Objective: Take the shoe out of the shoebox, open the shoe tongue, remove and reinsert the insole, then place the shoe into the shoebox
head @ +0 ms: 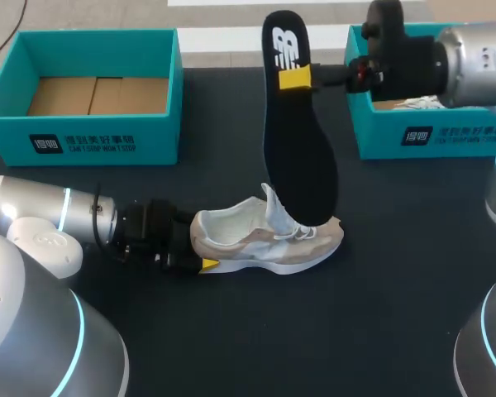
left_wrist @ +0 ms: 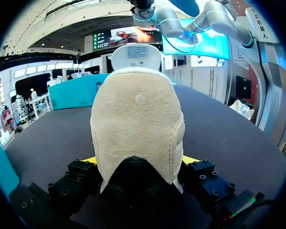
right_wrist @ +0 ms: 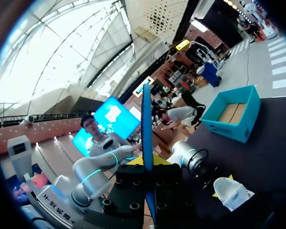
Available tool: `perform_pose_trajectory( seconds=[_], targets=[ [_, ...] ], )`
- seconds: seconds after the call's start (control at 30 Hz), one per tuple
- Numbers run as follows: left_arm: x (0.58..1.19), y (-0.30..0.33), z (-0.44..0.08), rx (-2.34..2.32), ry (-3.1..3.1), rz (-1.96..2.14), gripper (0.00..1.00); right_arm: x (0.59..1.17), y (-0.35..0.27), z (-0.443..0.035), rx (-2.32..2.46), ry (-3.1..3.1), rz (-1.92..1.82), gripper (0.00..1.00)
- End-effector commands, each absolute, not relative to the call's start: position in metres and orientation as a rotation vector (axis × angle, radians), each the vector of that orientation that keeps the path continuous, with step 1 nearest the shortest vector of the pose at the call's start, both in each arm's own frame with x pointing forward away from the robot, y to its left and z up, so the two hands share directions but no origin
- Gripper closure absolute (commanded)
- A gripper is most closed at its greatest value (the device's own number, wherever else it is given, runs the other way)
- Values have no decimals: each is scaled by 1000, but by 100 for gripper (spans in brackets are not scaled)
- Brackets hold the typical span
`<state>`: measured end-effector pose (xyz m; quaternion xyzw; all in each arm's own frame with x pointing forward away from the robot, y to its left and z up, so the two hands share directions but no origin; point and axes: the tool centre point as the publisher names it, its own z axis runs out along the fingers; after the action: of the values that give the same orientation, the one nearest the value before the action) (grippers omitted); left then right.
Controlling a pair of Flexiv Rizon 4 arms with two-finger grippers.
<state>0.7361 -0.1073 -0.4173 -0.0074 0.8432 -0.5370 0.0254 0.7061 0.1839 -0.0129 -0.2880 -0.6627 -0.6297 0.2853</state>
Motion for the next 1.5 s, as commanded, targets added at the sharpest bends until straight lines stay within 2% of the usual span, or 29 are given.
perform_pose_trajectory(
  seconds=[0.03, 0.63, 1.5],
  targets=[
    [736, -108, -418, -22, 2607, -1660, 100, 688, 173, -10, -831, -1798, -1674, 100],
    [736, -108, -418, -22, 2607, -1660, 100, 657, 180, -16, -877, -1742, -1717, 100],
    [736, -108, -418, -22, 2607, -1660, 100, 645, 181, -3, -849, -1775, -1737, 100]
  ],
)
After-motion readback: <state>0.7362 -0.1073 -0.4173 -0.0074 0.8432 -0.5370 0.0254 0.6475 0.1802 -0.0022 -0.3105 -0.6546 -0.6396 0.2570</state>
